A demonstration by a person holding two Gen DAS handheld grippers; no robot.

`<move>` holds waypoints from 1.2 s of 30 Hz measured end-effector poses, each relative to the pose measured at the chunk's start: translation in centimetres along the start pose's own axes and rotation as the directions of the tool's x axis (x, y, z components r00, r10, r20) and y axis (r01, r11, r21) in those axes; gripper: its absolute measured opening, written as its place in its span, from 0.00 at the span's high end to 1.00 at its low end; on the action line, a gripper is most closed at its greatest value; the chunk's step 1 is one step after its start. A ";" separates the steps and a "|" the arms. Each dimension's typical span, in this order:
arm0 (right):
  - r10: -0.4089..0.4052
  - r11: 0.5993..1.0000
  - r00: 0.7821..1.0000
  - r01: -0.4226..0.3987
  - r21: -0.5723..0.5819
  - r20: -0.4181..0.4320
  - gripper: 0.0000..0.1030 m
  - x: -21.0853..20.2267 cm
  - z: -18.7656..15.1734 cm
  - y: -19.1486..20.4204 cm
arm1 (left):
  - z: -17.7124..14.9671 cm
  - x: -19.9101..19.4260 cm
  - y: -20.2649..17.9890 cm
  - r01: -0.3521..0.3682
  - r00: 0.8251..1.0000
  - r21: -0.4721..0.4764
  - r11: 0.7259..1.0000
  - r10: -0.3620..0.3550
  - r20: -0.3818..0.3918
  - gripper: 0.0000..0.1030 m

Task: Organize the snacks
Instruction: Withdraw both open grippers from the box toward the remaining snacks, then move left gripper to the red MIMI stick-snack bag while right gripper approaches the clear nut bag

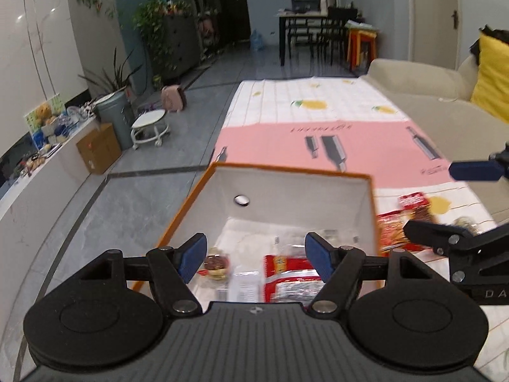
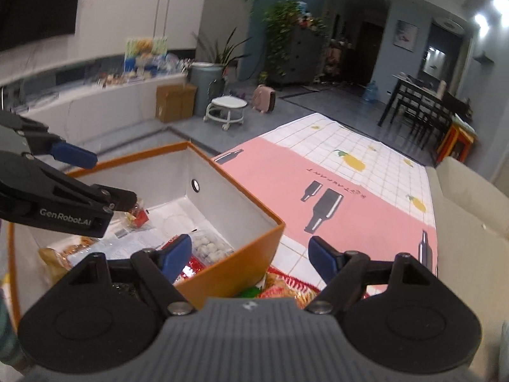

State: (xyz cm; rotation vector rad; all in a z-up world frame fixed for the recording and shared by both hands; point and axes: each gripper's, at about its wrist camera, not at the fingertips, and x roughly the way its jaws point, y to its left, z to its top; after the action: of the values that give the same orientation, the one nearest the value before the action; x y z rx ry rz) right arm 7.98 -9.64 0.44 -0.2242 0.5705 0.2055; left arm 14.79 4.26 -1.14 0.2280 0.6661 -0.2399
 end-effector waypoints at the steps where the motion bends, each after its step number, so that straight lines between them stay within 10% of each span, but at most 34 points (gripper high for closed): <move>1: -0.001 1.000 1.000 0.001 0.012 0.008 0.24 -0.6 -0.4 -0.1 | 0.0 -0.5 -0.4 0.010 1.000 -0.002 1.000 -0.010 0.012 0.20; 16: -0.108 0.977 0.987 0.127 0.171 -0.117 0.25 -5.0 -9.5 -3.4 | -2.7 -2.1 -8.6 0.200 0.979 0.026 0.979 -0.199 -0.041 0.20; 25: -0.158 0.960 0.967 0.198 0.197 -0.202 0.25 -3.3 -13.1 -5.4 | -5.1 -0.1 -12.3 0.197 0.974 0.123 0.973 -0.181 -0.133 0.22; 36: -0.223 0.938 0.953 0.267 0.219 -0.207 0.26 -0.5 -13.2 -8.5 | -3.5 3.3 -14.8 0.172 0.984 0.191 0.966 -0.161 -0.072 0.23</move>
State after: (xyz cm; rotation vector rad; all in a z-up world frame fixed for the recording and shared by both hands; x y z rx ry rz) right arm 2.98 -21.31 -8.74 -0.0722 0.7340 -0.1312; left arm 10.95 -9.22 -7.86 0.3699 0.7187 -0.4631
